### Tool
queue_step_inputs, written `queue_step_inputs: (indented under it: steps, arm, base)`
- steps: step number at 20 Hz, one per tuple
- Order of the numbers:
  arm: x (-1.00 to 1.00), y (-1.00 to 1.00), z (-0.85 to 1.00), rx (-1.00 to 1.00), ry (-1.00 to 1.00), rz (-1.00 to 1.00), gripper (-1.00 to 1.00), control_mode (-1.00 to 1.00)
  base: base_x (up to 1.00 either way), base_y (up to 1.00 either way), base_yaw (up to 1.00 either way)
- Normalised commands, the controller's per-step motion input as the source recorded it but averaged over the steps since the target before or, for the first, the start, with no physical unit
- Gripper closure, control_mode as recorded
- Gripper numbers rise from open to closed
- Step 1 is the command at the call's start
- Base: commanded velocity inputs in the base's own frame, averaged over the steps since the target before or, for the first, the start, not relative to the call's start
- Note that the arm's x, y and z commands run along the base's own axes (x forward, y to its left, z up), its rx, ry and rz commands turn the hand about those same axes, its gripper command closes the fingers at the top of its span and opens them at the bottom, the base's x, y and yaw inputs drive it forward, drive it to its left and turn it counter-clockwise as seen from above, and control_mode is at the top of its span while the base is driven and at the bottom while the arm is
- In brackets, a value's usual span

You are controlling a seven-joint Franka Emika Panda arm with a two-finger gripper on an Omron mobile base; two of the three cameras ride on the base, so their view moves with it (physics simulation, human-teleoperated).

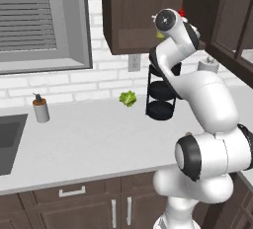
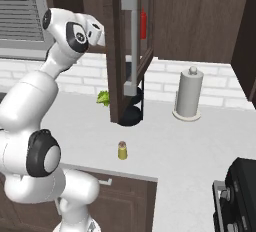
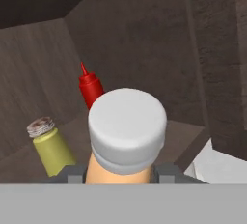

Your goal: Put the shaker and condiment bottle from the counter next to their counterparts in the cabinet.

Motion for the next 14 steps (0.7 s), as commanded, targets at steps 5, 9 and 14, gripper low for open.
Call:
queue_step_inputs:
  steps: [5, 9, 14]
  arm:
    - [0.46, -0.06, 0.0, 0.0, 0.0, 0.0, 1.0, -1.0]
    - [0.53, -0.07, 0.0, 0.0, 0.01, 0.0, 1.0, -1.0]
    - [0.39, -0.24, 0.0, -0.01, 0.04, 0.0, 1.0, -1.0]
  base:
    - [0.0, 0.0, 0.0]
    - [0.0, 0.0, 0.0]
    - [0.0, 0.0, 0.0]
